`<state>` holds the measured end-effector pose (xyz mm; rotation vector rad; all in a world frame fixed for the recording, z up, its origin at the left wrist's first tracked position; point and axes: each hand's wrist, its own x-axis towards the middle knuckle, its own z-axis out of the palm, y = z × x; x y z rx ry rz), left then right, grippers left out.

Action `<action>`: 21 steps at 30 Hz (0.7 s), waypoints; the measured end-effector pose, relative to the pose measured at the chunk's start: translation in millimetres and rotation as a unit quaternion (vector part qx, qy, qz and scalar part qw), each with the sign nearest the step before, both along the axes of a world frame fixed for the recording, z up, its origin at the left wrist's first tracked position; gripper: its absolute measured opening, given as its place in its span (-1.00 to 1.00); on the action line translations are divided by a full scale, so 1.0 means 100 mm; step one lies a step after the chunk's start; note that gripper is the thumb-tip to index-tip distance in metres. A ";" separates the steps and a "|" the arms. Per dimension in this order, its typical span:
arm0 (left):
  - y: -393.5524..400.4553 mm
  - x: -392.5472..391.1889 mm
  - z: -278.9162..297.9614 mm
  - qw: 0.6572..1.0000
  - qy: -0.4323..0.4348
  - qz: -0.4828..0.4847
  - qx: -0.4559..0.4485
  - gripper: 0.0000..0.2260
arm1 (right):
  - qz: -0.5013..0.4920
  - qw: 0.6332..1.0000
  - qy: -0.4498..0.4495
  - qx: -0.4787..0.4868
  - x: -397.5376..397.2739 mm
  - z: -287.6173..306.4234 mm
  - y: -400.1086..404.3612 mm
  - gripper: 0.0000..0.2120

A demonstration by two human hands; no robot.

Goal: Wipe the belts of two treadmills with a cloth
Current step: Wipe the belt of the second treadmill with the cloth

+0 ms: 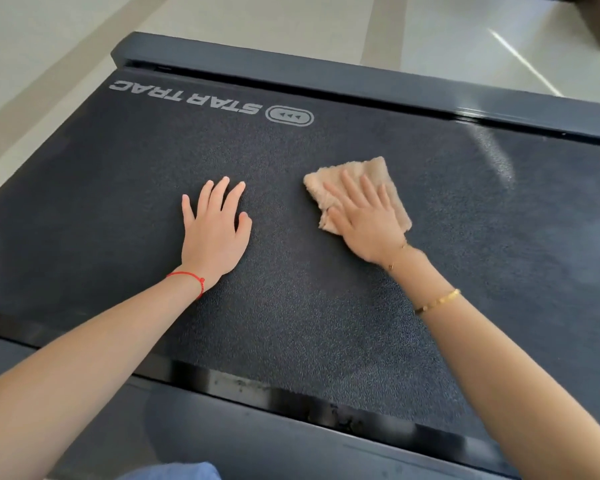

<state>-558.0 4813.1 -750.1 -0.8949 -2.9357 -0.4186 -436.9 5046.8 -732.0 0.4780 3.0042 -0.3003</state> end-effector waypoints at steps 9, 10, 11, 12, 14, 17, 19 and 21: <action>0.01 0.03 0.01 1.000 0.006 -0.001 0.001 -0.54 | 0.193 0.981 0.017 -0.006 1.28 0.02 -0.90 -0.50; 0.01 0.05 0.02 1.000 0.007 -0.002 -0.004 -0.54 | 0.189 0.982 0.017 -0.003 1.28 0.02 -0.85 -0.50; 0.01 0.07 0.03 1.000 0.005 -0.003 -0.007 -0.54 | 0.179 0.984 0.015 0.004 1.25 0.01 -0.77 -0.50; 0.02 0.11 0.03 1.000 0.000 -0.003 -0.009 -0.54 | 0.157 0.988 0.014 0.011 1.19 0.01 -0.68 -0.50; 0.02 0.18 0.04 1.000 -0.011 -0.002 -0.012 -0.54 | 0.072 0.997 0.010 0.016 1.01 0.01 -0.44 -0.51; 0.04 0.33 0.03 1.000 -0.017 -0.007 -0.015 -0.53 | -0.022 1.000 -0.009 0.004 0.87 0.05 -0.28 -0.51; 0.06 0.41 0.02 1.000 -0.016 -0.009 -0.012 -0.52 | 0.006 1.000 -0.010 0.005 0.94 0.03 -0.47 -0.50; 0.06 0.47 0.02 1.000 -0.013 -0.011 -0.011 -0.51 | 0.099 0.995 -0.004 0.029 1.17 0.00 -0.81 -0.50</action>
